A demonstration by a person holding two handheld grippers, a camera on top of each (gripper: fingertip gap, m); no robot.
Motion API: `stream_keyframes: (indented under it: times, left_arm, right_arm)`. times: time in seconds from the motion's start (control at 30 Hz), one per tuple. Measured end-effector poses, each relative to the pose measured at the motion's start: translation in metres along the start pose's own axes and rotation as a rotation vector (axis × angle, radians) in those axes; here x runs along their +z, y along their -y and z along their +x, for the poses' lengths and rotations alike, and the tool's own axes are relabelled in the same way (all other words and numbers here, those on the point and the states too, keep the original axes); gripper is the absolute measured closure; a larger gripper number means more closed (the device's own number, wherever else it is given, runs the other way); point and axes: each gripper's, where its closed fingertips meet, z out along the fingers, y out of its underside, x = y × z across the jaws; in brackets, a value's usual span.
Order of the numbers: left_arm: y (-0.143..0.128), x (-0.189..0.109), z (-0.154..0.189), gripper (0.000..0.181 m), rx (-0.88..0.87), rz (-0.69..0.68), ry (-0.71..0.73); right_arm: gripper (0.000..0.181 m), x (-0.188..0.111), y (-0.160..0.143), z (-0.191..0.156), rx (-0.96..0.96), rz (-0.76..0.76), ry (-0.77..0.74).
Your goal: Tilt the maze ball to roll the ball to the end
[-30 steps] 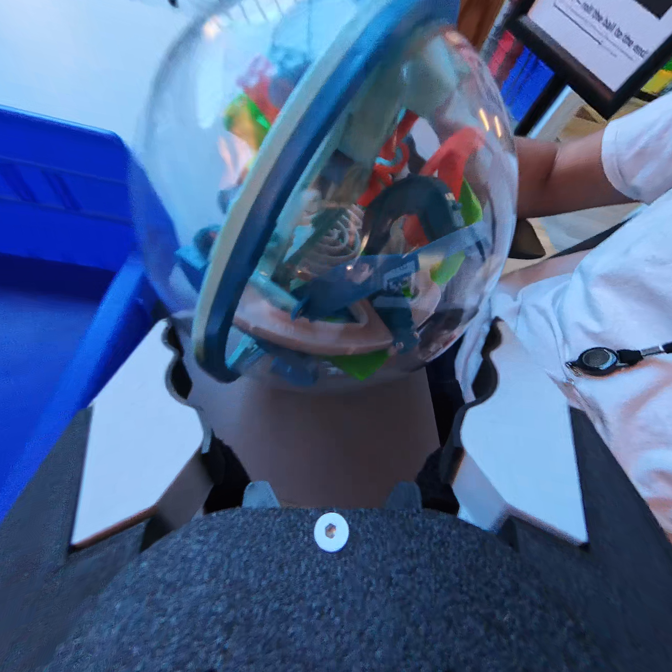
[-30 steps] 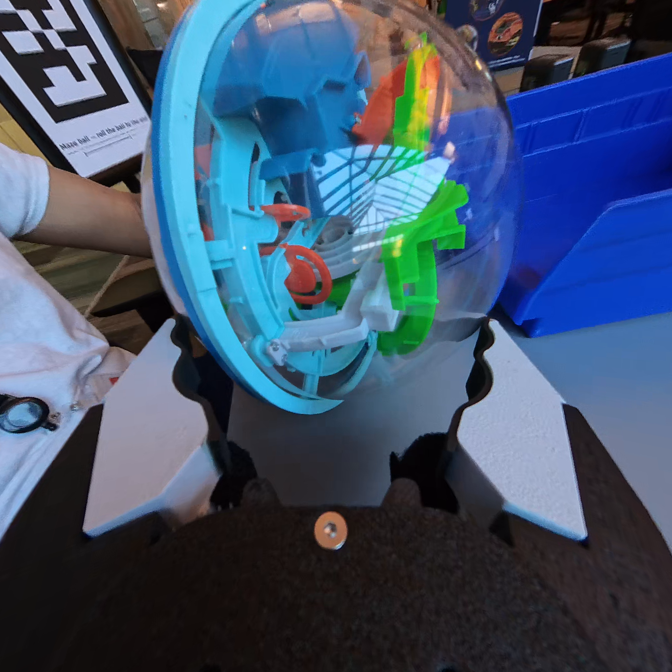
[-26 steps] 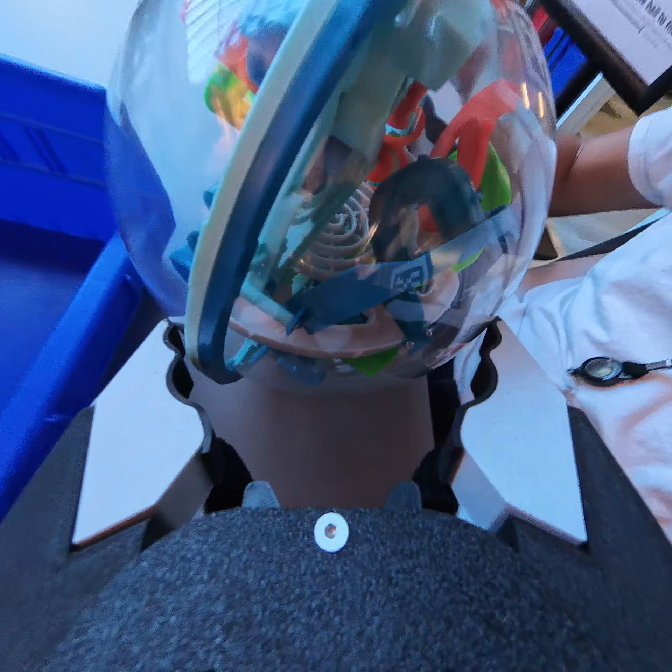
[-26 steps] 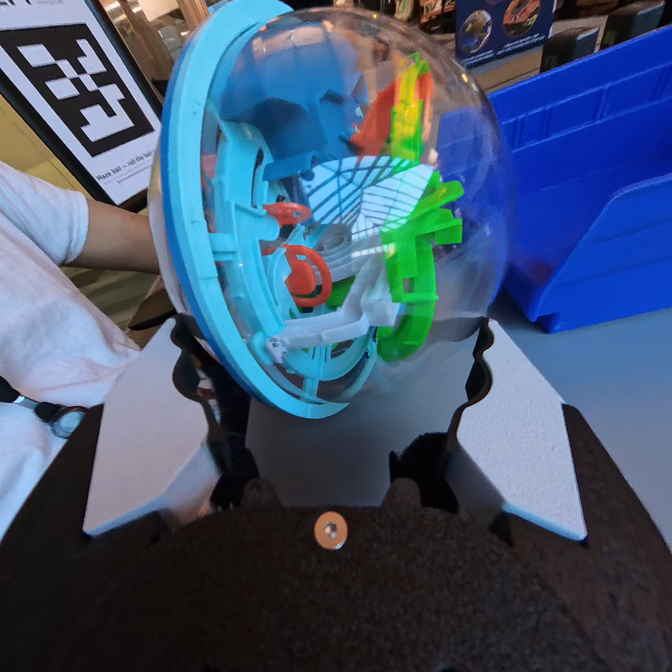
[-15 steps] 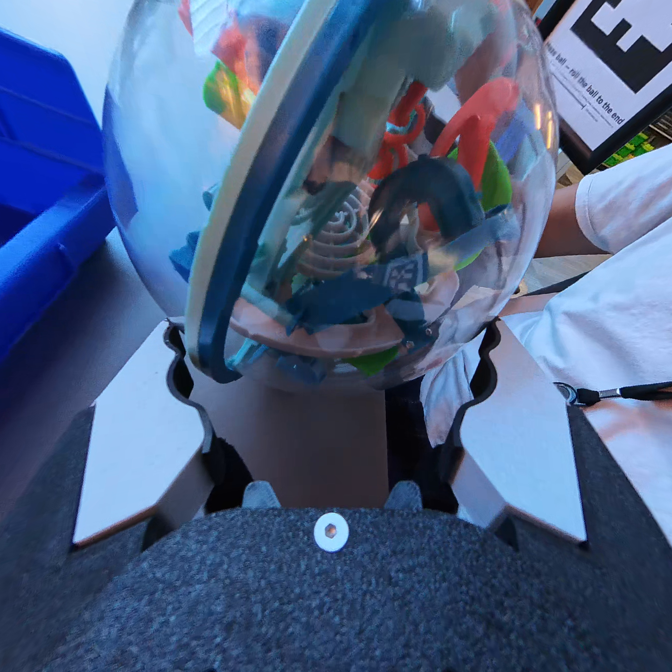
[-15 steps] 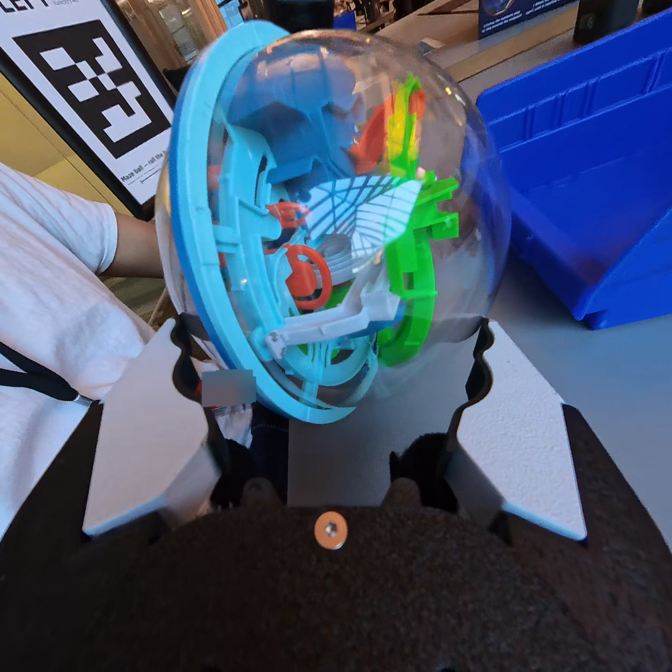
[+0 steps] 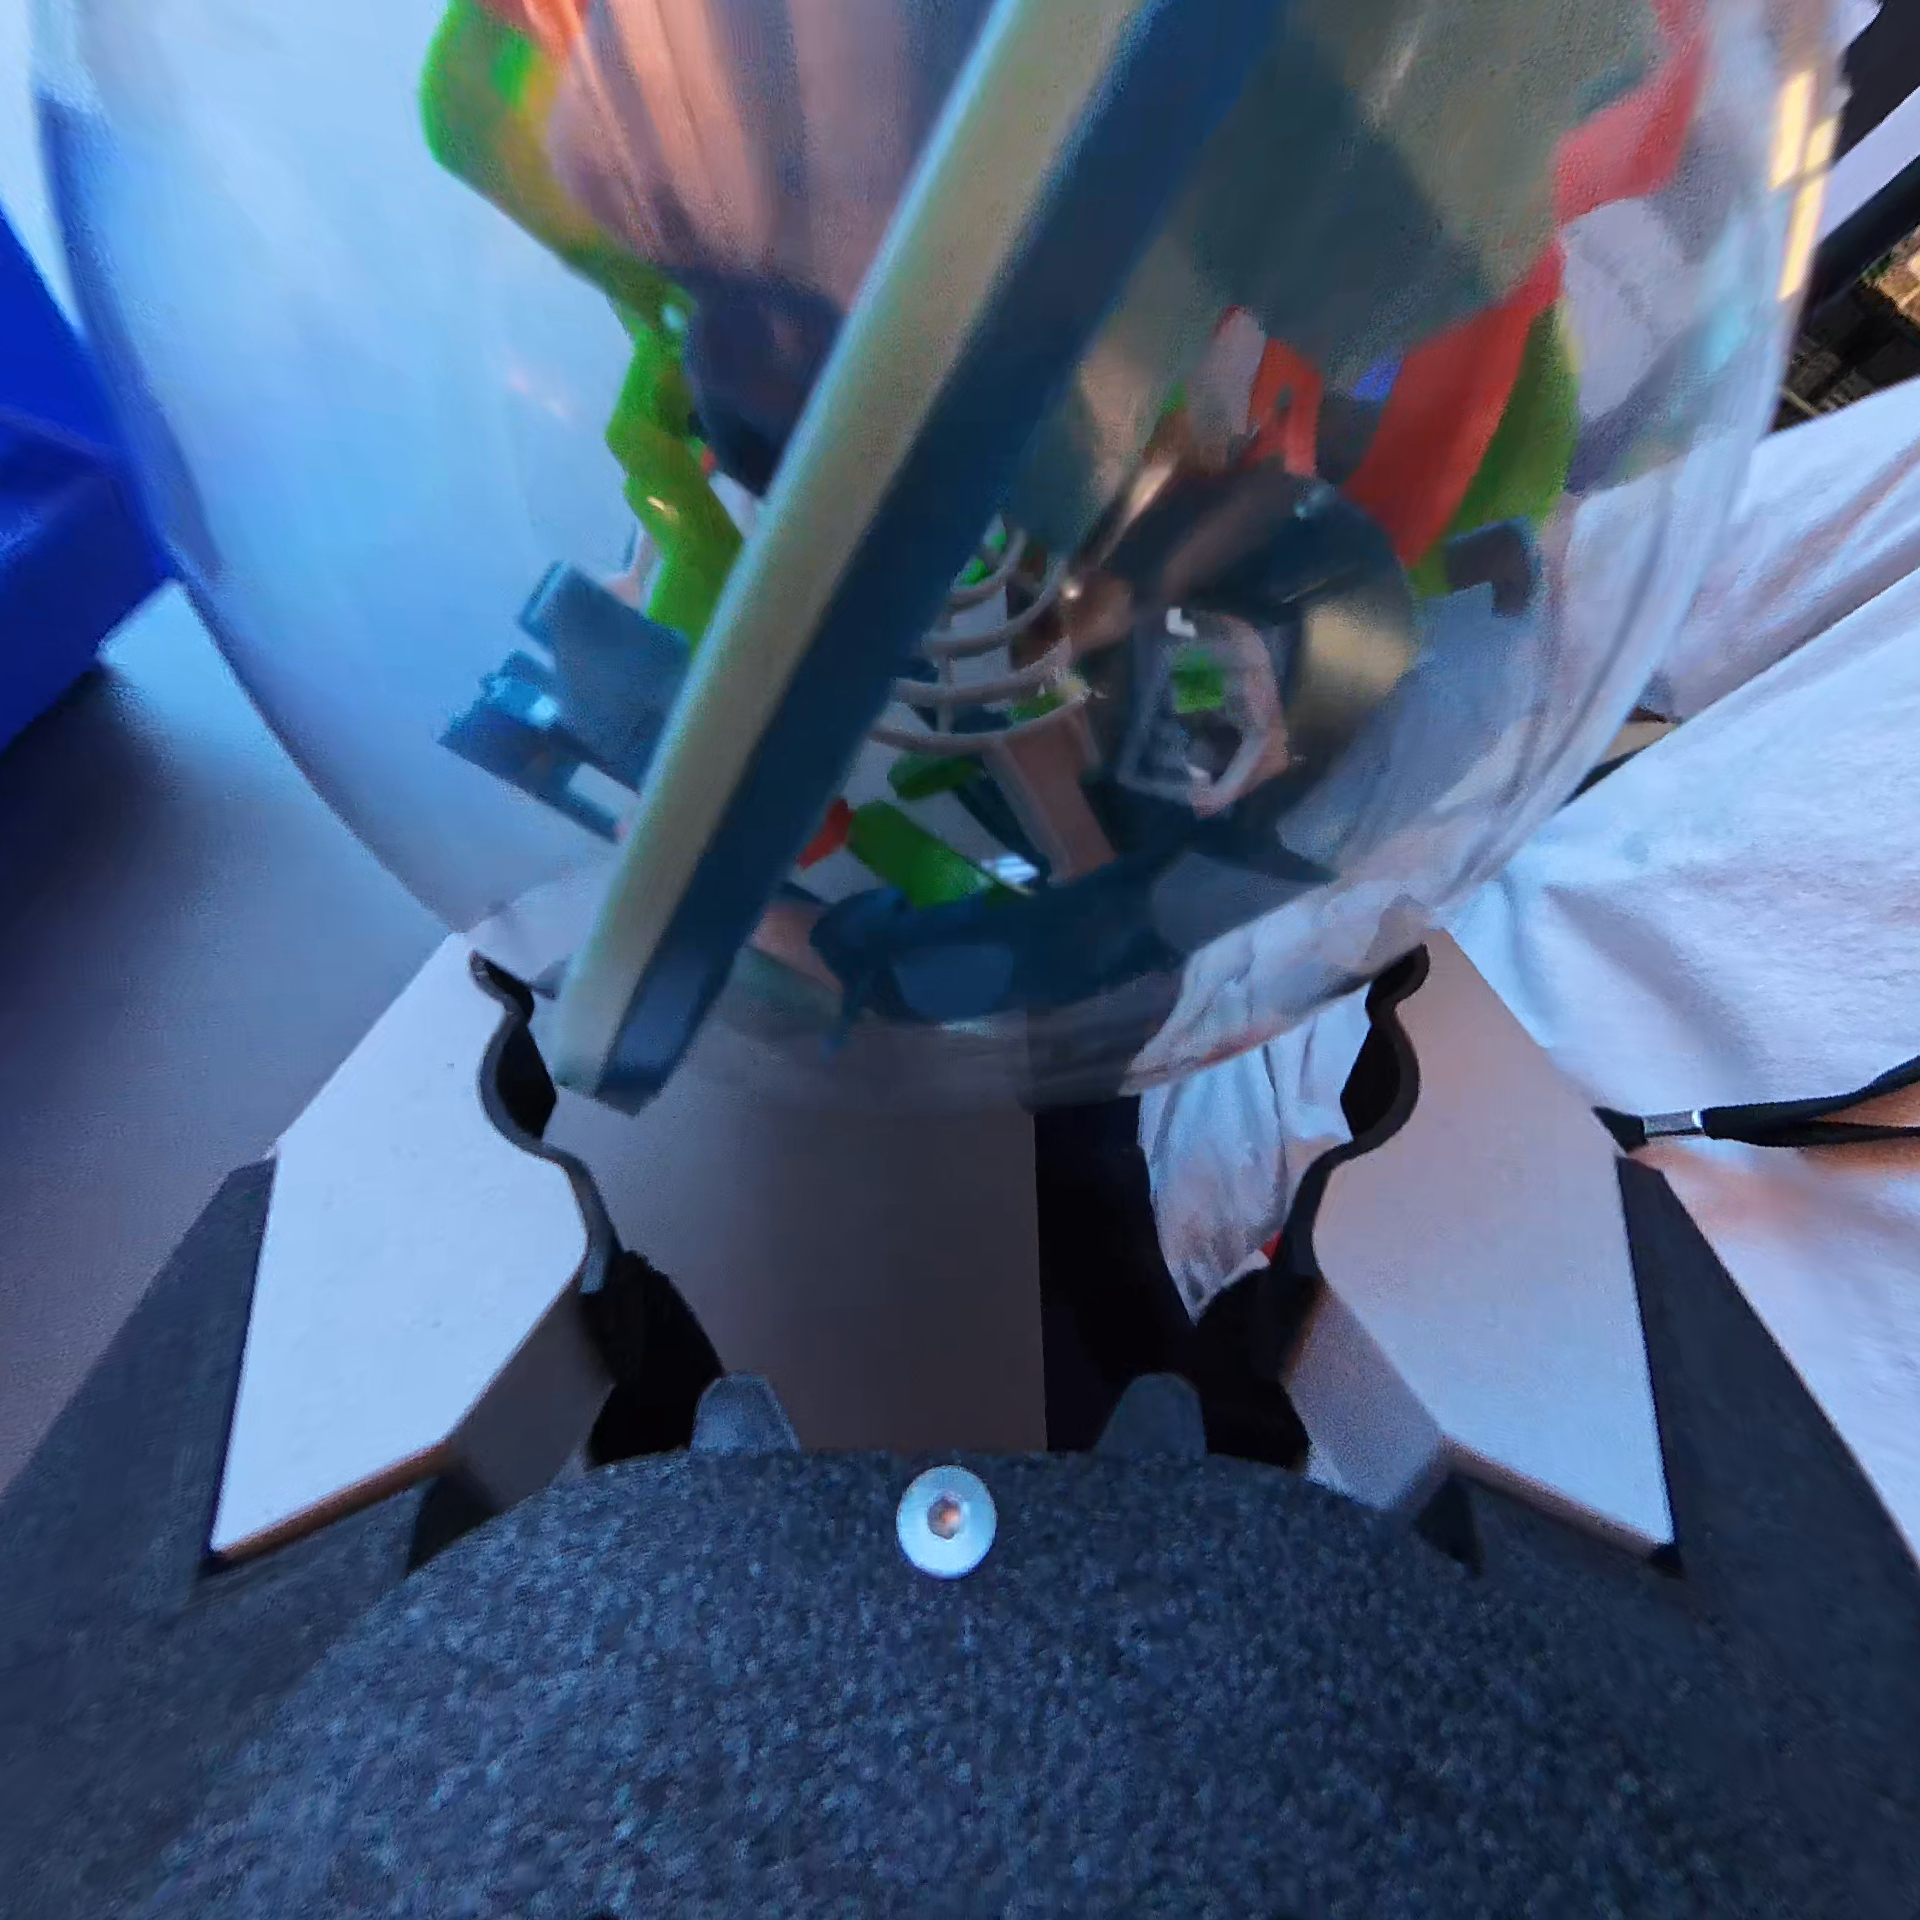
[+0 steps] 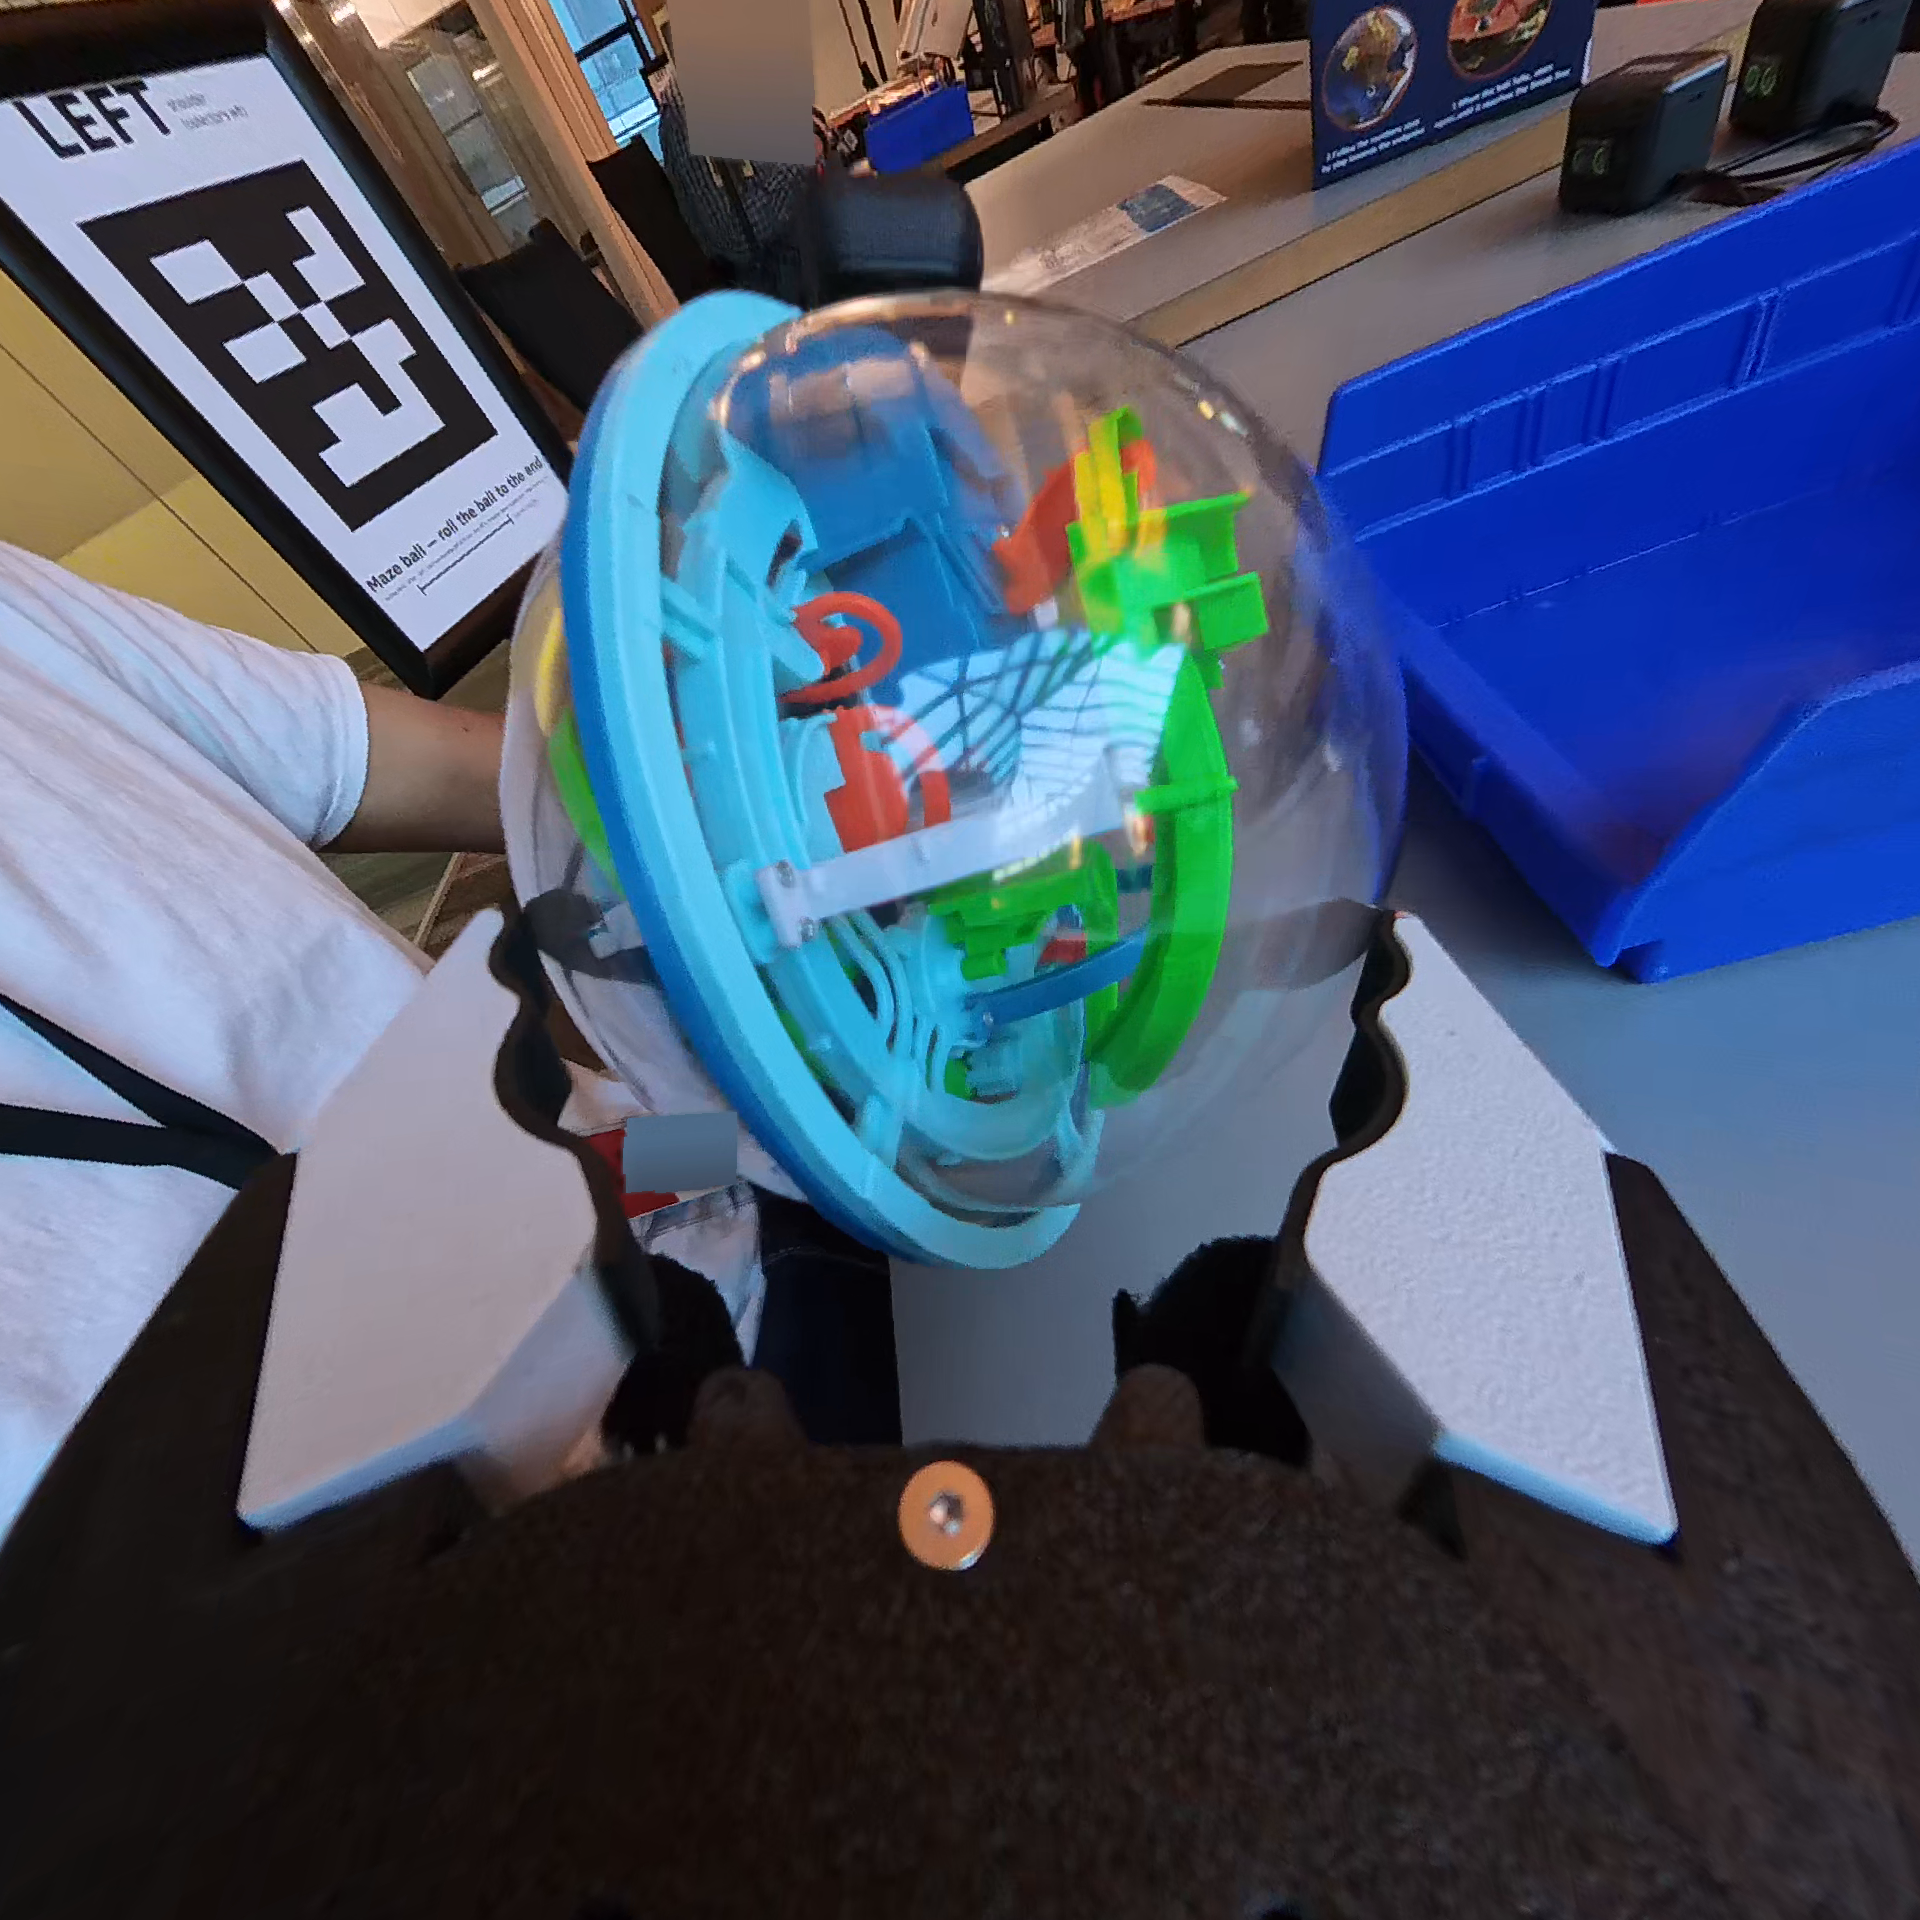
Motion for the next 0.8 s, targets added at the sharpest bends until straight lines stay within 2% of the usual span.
stream_keyframes:
  times: [0.1, 0.17, 0.3, 0.47, 0.57, 0.63, 0.7, 0.8]
  left_arm:
    - [-0.017, 0.014, 0.005, 0.029, -0.017, -0.081, -0.022]
    - [-0.024, 0.021, 0.008, 0.036, -0.022, -0.102, -0.049]
    - [-0.032, 0.028, 0.003, 0.037, -0.037, -0.138, -0.043]
    - [-0.041, 0.02, 0.0, 0.032, -0.007, -0.194, -0.027]
    - [-0.049, -0.004, -0.018, 0.026, 0.034, -0.267, 0.083]
    - [-0.038, -0.028, -0.026, 0.022, 0.047, -0.251, 0.137]
    - [-0.011, -0.045, -0.02, 0.023, 0.081, -0.16, 0.135]
    - [0.021, -0.049, -0.01, 0.023, 0.157, -0.078, 0.142]
  right_arm:
    - [0.033, -0.001, 0.001, -0.004, 0.008, 0.018, -0.003]
    - [0.033, -0.004, -0.001, -0.005, 0.034, 0.014, -0.003]
    - [0.036, -0.008, -0.007, 0.002, 0.072, 0.015, -0.02]
    - [0.048, -0.013, 0.004, 0.015, 0.129, 0.084, -0.024]
    - [0.053, -0.012, 0.011, 0.019, 0.124, 0.076, -0.018]
    - [0.06, -0.011, 0.018, 0.021, 0.114, 0.073, -0.021]
    - [0.066, -0.008, 0.023, 0.025, 0.104, 0.06, -0.024]
    - [0.065, 0.002, 0.027, 0.028, 0.079, 0.034, -0.033]
